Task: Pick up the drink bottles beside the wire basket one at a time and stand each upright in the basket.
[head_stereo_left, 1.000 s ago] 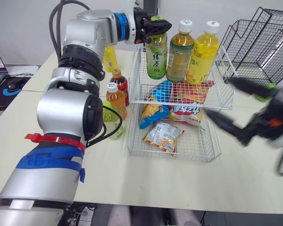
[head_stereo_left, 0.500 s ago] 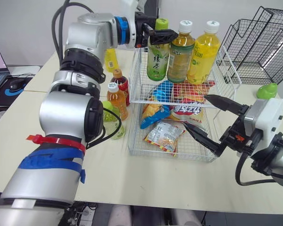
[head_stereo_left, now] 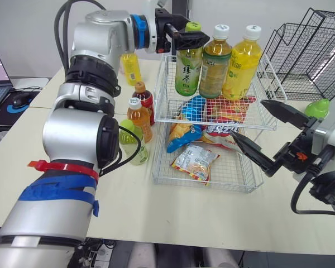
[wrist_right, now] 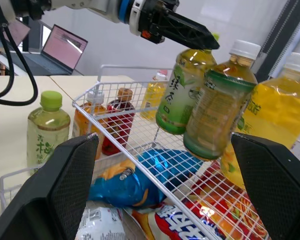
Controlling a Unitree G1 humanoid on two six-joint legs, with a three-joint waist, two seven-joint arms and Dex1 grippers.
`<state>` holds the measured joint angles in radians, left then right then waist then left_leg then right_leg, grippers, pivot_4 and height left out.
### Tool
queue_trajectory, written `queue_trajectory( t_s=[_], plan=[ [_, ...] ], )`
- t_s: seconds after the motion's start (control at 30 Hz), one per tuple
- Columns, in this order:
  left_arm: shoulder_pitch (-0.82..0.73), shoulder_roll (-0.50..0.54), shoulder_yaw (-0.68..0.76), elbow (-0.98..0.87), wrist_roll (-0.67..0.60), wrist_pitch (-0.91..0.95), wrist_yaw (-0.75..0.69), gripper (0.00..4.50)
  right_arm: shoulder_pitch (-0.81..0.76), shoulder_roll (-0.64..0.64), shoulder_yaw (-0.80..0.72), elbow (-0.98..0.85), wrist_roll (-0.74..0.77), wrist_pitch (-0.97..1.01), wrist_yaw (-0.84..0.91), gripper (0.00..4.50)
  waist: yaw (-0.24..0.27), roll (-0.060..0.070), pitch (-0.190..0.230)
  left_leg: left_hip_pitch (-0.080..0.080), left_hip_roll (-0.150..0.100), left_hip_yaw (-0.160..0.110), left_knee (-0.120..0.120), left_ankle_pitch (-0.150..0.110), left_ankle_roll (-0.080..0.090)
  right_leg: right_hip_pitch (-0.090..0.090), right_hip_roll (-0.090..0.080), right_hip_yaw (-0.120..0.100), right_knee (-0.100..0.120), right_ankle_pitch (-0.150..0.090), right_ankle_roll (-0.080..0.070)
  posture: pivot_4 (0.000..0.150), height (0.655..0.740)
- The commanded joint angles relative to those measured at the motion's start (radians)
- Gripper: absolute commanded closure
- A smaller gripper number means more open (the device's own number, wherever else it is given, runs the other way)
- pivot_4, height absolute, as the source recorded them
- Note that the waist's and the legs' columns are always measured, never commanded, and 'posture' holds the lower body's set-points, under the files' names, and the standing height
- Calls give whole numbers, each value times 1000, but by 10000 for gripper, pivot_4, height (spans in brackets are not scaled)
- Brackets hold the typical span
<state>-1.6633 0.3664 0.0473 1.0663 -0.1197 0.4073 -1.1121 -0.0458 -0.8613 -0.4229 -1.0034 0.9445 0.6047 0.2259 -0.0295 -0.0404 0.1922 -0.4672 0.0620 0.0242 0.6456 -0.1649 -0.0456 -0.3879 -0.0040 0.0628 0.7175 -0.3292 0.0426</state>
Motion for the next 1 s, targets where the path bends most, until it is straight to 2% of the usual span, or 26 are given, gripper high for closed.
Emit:
queue_trajectory(
  t_s=[0.03, 0.17, 0.33, 0.53, 0.63, 0.83, 0.93, 1.0],
  plan=[
    [-20, 4, 1, -40, -11, -13, -8, 165, -4, -9, -32, -20, 5, -20, 5, 0, 0, 0, 0, 0, 0, 0, 0, 0, 0, 0, 0, 0, 0, 0, 0, 1500, 7134],
    [-19, 17, -3, -52, -10, -14, -37, 165, -1, -6, -35, -19, 10, -22, 14, 0, 0, 0, 0, 0, 0, 0, 0, 0, 0, 0, 0, 0, 0, 0, 0, 1500, 7134],
    [-30, 83, 6, -106, -25, 14, -106, 165, 11, -8, -53, -19, 19, -22, 26, 0, -3, 0, 0, 0, 0, 0, 0, 0, 0, 0, 0, 0, 0, 0, 0, 1500, 7134],
    [-5, 209, 25, -235, -83, 132, -210, 165, 32, -17, -61, -11, 36, -20, 57, 0, -3, 0, 0, 0, 1, 0, 0, 0, 0, 0, 1, 0, 0, 0, 0, 1500, 7134],
    [79, 305, 44, -393, -129, 195, -252, 165, 18, -39, -57, 22, 58, -31, 139, 0, -7, 2, -1, 1, 1, 0, 0, 0, 0, 0, 0, 1, 0, 0, 0, 1500, 7134],
    [293, 466, 99, -715, -219, 399, -193, 165, -70, -117, -29, 146, 117, -50, 385, 0, -5, 2, -1, 4, 2, -1, 0, 0, 0, 3, 1, 0, 1, 0, 0, 1500, 7134],
    [450, 558, 160, -878, -287, 541, -165, 165, -134, -159, 4, 222, 149, -43, 519, 0, -5, 2, -1, 5, 2, 0, 0, 0, 0, 4, 0, 0, 1, 0, 0, 1500, 7134],
    [633, 626, 217, -1029, -334, 597, -169, 165, -194, -175, 45, 277, 169, -33, 594, 0, -7, 2, -1, 7, 2, -1, 0, 0, 0, 6, 0, 0, 0, 0, 0, 1500, 7134]
  ],
)
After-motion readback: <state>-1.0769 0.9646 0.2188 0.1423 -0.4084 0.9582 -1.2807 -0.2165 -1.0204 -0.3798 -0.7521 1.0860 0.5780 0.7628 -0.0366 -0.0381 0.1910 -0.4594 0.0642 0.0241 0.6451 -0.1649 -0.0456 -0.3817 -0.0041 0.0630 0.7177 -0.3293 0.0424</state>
